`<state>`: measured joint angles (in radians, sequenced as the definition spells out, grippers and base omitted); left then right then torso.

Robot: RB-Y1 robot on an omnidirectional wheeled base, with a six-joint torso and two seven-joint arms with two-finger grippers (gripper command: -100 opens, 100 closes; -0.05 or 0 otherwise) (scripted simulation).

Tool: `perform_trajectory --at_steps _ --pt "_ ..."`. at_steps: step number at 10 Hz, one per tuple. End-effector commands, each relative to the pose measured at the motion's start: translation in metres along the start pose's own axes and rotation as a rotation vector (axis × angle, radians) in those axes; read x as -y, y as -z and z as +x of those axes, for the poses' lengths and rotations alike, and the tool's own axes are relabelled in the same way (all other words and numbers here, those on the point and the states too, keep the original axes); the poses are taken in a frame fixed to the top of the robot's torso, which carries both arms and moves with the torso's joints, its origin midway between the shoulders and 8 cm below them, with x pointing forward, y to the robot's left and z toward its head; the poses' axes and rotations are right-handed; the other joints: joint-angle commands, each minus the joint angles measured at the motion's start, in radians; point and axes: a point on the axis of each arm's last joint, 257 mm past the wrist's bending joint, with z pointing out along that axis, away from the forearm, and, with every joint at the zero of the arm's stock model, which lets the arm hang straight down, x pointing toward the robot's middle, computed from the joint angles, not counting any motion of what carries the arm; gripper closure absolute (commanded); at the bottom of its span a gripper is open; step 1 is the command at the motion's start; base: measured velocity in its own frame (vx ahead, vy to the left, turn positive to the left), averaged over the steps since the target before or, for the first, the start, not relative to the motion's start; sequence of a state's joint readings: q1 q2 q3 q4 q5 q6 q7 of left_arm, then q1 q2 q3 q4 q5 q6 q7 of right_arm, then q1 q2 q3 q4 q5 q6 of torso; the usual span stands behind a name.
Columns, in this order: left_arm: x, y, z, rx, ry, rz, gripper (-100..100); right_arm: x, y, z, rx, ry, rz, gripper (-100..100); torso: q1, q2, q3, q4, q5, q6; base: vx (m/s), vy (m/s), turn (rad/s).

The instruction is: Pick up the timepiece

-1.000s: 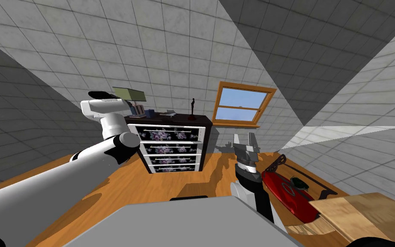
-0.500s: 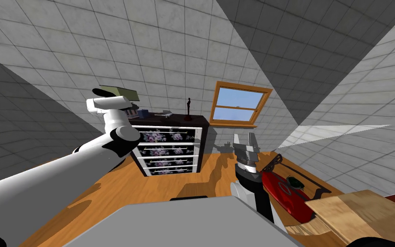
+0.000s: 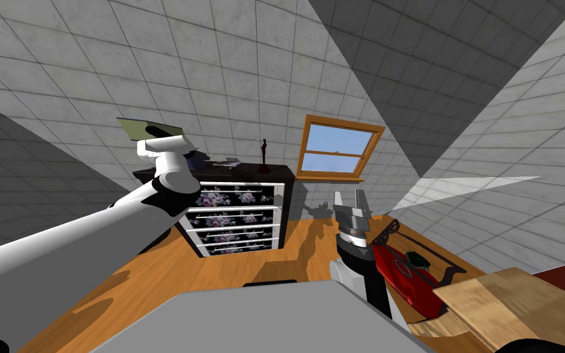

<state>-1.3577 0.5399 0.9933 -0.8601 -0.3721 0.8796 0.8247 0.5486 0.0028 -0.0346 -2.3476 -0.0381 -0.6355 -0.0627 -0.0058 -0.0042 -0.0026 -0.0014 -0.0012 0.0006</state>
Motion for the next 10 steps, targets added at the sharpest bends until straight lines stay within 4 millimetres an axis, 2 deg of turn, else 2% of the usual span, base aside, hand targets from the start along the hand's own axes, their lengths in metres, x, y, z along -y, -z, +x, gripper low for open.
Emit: perform_trajectory --at_steps 1,2,3,4,5,6,7,8,10 --pt "-0.017 -0.002 -0.007 0.028 0.008 -0.047 -100 0.000 0.000 0.000 0.000 0.000 0.000 0 0.000 0.000 0.000 0.000 0.000 0.000 0.047 -0.054 -0.032" --pt "-0.037 -0.003 -0.010 0.058 0.024 -0.104 -100 0.000 0.000 0.000 0.000 0.000 0.000 0 0.001 0.000 0.000 0.000 0.000 0.000 0.055 -0.054 -0.062" --pt "-0.038 -0.003 -0.012 0.064 0.024 -0.110 -100 0.000 0.000 0.000 0.000 0.000 0.000 0 0.001 0.000 0.000 0.000 0.000 0.000 0.047 -0.044 -0.029" --pt "-0.056 -0.002 -0.015 0.096 0.037 -0.165 -100 0.000 0.000 0.000 0.000 0.000 0.000 0 0.001 0.000 0.000 0.000 0.000 0.000 0.049 -0.045 -0.065" --pt "-0.058 -0.003 -0.016 0.098 0.036 -0.168 -100 0.000 0.000 0.000 0.000 0.000 0.000 0 0.001 0.000 0.000 0.000 0.000 0.000 0.039 -0.033 -0.025" --pt "-0.075 -0.001 -0.020 0.128 0.044 -0.218 -100 0.000 0.000 0.000 0.000 0.000 0.000 0 0.002 0.001 0.000 0.000 0.001 -0.001 0.052 -0.024 -0.034" --pt "-0.075 -0.001 -0.020 0.129 0.044 -0.219 -100 0.000 0.000 0.000 0.000 0.000 0.000 0 0.003 0.001 0.000 0.000 0.001 0.000 0.045 -0.021 -0.027" --pt "-0.090 0.001 -0.025 0.158 0.049 -0.263 -100 0.000 0.000 0.000 0.000 0.000 0.000 0 0.003 0.001 0.000 0.000 0.001 -0.001 0.048 -0.025 -0.035" --pt "-0.090 0.001 -0.025 0.158 0.049 -0.263 -100 0.000 0.000 0.000 0.000 0.000 0.000 0 0.004 0.001 0.001 0.000 0.001 -0.001 0.028 -0.012 -0.006"
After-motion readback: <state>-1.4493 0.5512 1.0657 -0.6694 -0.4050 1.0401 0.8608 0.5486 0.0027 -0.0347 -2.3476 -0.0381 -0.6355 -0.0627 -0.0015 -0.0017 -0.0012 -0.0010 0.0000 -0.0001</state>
